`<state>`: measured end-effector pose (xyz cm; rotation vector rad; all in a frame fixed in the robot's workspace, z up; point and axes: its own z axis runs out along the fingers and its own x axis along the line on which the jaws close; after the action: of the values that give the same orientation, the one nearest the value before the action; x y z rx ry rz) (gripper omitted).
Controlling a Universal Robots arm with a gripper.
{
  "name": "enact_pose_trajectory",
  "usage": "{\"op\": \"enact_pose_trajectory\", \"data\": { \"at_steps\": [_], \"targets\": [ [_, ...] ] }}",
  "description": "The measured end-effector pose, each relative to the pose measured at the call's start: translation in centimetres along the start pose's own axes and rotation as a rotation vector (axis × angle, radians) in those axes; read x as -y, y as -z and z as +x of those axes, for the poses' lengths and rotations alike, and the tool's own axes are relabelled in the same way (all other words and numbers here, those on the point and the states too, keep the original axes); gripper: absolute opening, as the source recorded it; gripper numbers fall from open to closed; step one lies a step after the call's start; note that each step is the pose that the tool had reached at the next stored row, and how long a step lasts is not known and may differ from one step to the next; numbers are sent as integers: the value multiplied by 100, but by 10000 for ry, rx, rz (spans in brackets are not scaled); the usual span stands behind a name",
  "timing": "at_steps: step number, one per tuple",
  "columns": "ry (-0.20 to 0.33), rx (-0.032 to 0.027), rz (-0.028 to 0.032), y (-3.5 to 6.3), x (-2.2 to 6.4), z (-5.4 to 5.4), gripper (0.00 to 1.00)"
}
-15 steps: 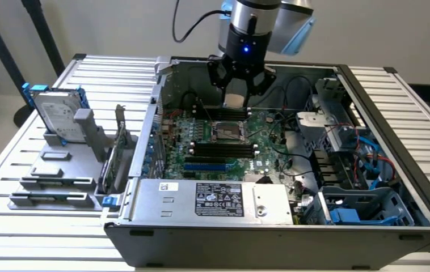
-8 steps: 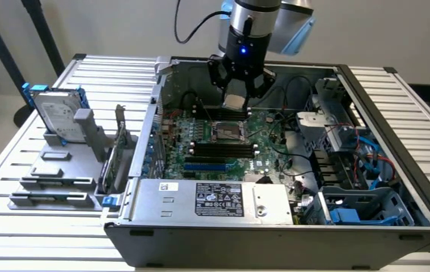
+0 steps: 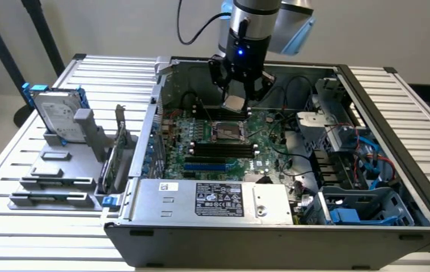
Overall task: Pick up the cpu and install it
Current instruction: 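Place the cpu into insertion slot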
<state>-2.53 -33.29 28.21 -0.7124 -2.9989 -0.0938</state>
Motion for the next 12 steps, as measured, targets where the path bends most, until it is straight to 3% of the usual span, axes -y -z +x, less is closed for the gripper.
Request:
{"op": "enact_pose_trajectory", "data": {
  "at_steps": [12],
  "targets": [
    [-2132, 88, -141, -94, 5, -7, 55]
  ]
}}
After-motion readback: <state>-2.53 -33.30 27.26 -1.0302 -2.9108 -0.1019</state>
